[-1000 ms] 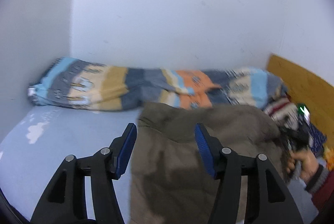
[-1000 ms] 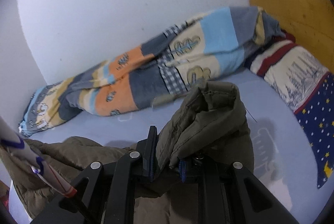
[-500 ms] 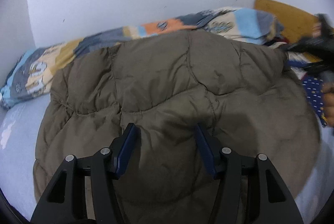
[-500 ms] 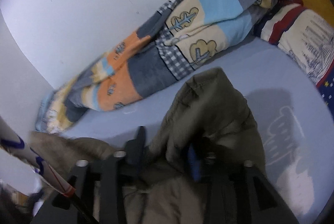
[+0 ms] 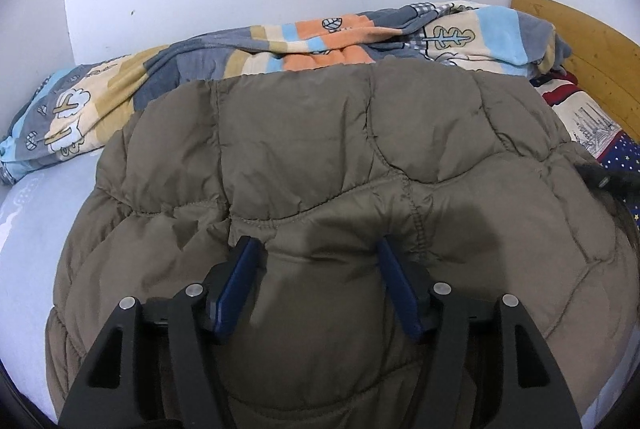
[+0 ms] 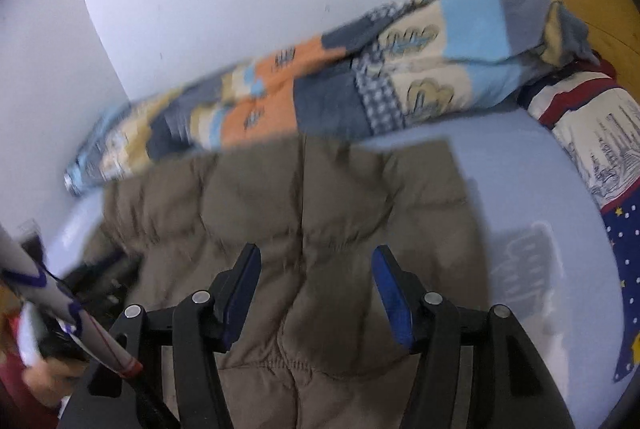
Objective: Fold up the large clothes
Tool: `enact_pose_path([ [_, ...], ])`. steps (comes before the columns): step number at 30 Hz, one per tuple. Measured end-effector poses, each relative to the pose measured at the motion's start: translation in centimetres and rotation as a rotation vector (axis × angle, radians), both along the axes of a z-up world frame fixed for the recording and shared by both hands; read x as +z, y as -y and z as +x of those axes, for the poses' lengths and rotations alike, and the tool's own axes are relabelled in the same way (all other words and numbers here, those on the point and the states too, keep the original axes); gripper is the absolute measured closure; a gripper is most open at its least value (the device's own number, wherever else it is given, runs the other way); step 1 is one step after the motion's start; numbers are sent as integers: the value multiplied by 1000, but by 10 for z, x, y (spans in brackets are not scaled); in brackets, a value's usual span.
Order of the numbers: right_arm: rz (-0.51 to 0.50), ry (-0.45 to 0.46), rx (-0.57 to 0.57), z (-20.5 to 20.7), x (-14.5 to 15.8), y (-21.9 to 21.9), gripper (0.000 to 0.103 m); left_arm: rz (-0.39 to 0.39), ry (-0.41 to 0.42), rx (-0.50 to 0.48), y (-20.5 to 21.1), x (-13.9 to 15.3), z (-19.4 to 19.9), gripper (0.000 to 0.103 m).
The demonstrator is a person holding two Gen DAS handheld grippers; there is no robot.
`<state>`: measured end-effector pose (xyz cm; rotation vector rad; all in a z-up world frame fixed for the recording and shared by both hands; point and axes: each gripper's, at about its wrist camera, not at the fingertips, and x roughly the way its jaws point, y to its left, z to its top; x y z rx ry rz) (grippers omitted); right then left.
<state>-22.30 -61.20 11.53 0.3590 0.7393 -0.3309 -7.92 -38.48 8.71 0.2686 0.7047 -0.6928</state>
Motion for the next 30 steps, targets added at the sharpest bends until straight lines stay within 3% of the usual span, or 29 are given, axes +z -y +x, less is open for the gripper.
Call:
enact_pose_path([
  [3,-63,-65,-22,14,-30,-1,41,6,19,-2,5,-6,3,38],
  [9,10,-46,-67,20,-71,23,40,-43,23,4,10,-21,13,35],
  [15,10,-81,-87,29,-83,26,40,21,20,36,13,-18,10,35],
  [18,13,-150,-102,21,-62,16,41,16,0,48,-12,2,-14,35],
  [21,68,-32,-64,-18,-25,-6,41,14,29,24,-46,20,-48,32],
  [23,27,-28,-71,-41,-7,-25,41,53,35,34,-67,25,-66,32],
  [26,59,7,-55,-81,8,-51,41,99,43,67,-100,32,-91,32],
  [30,44,15,-82,-114,17,-80,41,51,24,170,-142,35,-105,32],
])
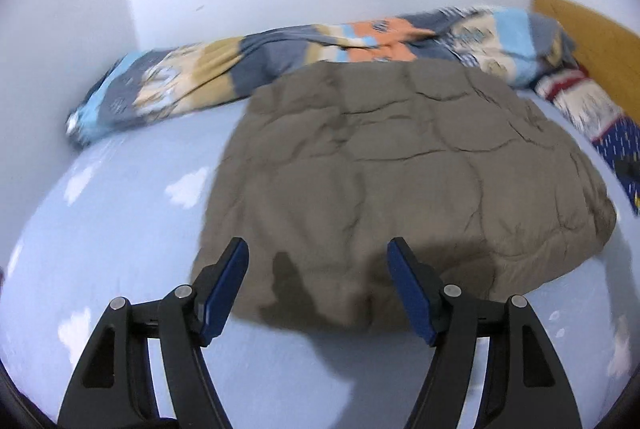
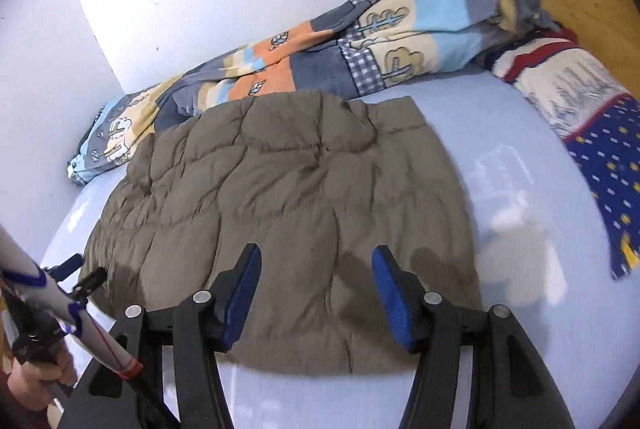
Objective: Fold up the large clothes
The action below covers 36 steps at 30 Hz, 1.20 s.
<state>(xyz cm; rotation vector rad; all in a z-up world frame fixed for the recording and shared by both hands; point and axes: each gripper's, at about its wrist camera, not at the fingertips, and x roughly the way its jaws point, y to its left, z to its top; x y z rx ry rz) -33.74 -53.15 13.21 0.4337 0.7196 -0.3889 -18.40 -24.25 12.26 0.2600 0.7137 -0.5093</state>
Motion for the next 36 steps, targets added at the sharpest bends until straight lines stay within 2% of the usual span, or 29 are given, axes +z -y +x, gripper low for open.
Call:
enact_pose_path([
  [3,-15,-3,-1,-5,3,-21,41,-11,-42,78,-14,-10,10,32],
  [8,-75,-22,46,16,-7,-47,41,64,-21,76,-6,-28,20,32],
  [11,-97,-53,61,34,-26,-47,41,108,-36,74,4,-40,30,31],
  [16,-47,-131,63,54,-64,-42,40,132,-79,75,11,-51,40,29],
  [19,-68,-182,83,63,-71,-44,38,128,-101,79,11,-50,43,28],
  [22,-61,-195,98,64,-76,-43,36,121,-104,97,12,-41,44,28],
  [25,-40,-190,97,62,-73,-40,36,61,-58,102,12,-20,39,28],
  [28,-30,-171,97,57,-62,-39,36,-2,21,84,16,3,25,28],
  [30,-46,-137,81,50,-49,-38,36,-17,30,65,22,6,20,28],
  [34,-102,-120,-34,32,-33,-14,36,18,26,38,35,-4,15,28],
  [36,-77,-142,-106,22,-37,6,35,42,9,40,37,-13,17,28],
])
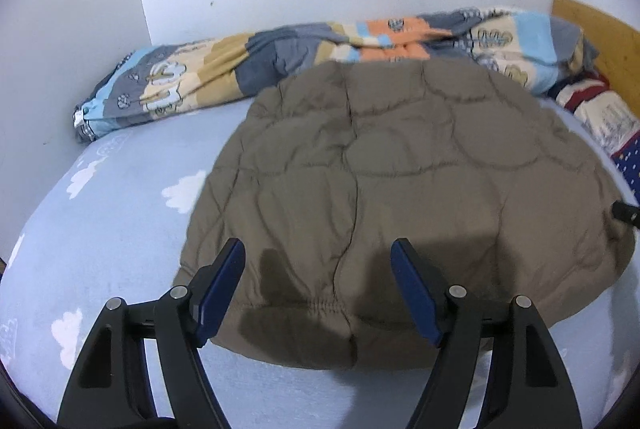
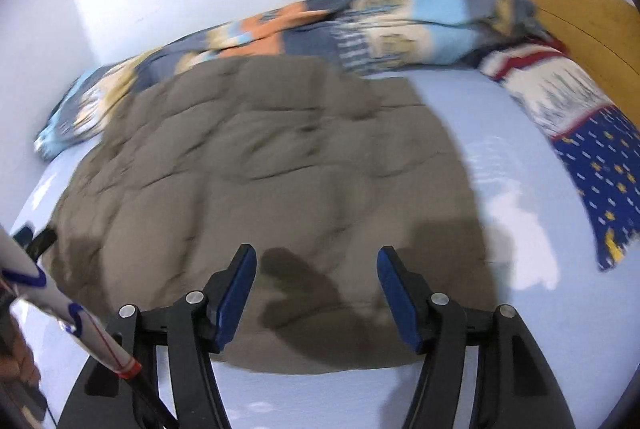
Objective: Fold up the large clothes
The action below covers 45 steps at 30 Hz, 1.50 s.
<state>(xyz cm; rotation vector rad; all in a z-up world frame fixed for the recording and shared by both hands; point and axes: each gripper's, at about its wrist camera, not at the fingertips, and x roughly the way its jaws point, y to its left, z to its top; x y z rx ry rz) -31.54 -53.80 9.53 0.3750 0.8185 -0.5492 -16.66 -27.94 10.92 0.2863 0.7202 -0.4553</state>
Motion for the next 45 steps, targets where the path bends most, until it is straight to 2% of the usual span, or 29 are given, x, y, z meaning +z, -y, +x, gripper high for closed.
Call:
enact_pose_path([
  [4,70,-38,-77,-10,-19,24,36,1,-51,16,-2,-11,9,28],
  [6,103,-48,-82,-10,-27,31,36,-3,-72,19,-4,-14,15,28],
  [12,122,-68,-87,-7,-36,35,33,11,-80,13,-3,-19,16,28],
  [17,111,-80,-86,-3,-36,34,33,13,-87,11,-4,-19,17,28],
  [20,49,-50,-99,-4,-22,24,33,18,-88,11,-4,-19,18,28],
  [25,-69,43,-7,1,1,-4,33,17,-88,15,-4,-21,17,28],
  [28,-68,74,74,10,4,-18,33,18,-89,15,-4,-21,17,28],
  [34,-27,32,134,23,-14,-28,33,19,-94,14,-4,-22,18,28],
  [41,44,10,133,24,-29,-23,31,28,-101,12,-4,-23,18,27],
  [45,45,-9,138,25,-33,-24,29,35,-102,12,-3,-23,18,26],
])
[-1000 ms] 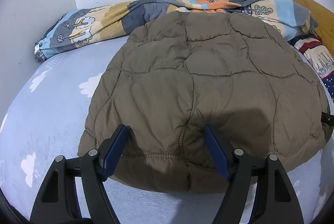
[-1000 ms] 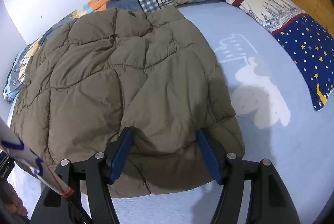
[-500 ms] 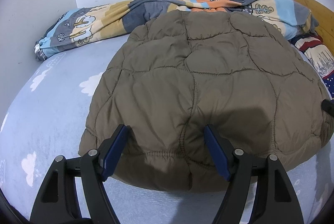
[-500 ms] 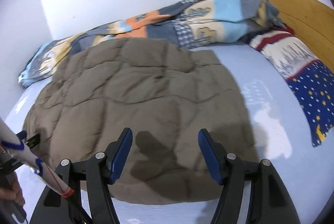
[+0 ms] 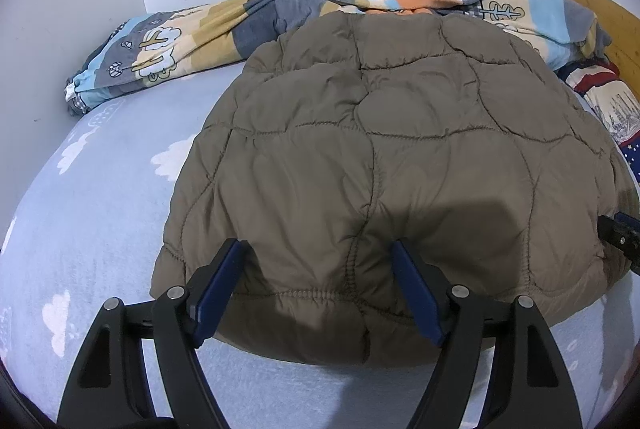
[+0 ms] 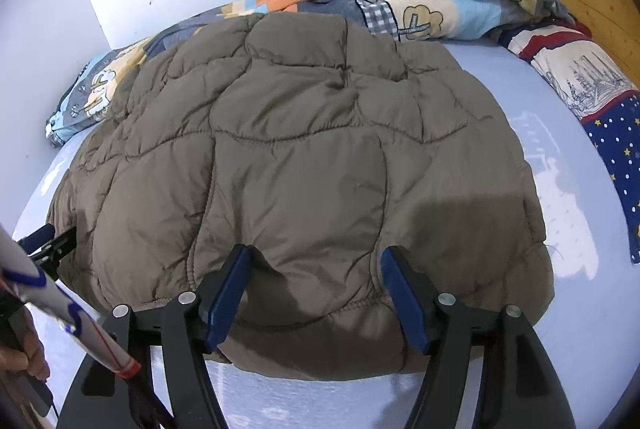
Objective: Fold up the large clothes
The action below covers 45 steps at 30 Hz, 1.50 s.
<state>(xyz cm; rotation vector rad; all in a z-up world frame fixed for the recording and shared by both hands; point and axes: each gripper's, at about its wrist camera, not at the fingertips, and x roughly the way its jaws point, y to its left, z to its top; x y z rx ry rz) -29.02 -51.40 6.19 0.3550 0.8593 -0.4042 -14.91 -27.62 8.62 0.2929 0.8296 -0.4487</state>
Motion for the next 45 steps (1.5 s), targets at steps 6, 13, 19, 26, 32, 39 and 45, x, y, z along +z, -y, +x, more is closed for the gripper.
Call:
enact_pose_path([
  [6,-8,-23,9,2,-2,-2,26,0,0,-1,0,0,0,26],
  [13,-25,-3,-4,-3,14,-1,26,-8,-7,1,-1,1,0,26],
  [19,-20,13,-96,-13,23,20,26,-7,-8,2,-1,1,0,26],
  [26,91,-21,-179,-23,3,45,26,-4,-8,1,-2,1,-1,26],
  [32,94,-32,-172,-23,5,45,26,-7,-11,5,-2,3,0,26],
  [39,74,21,-206,-36,28,51,25,-49,12,57,-17,17,3,26],
  [45,106,-13,-261,-48,22,68,65,-47,-79,143,-35,4,23,26],
])
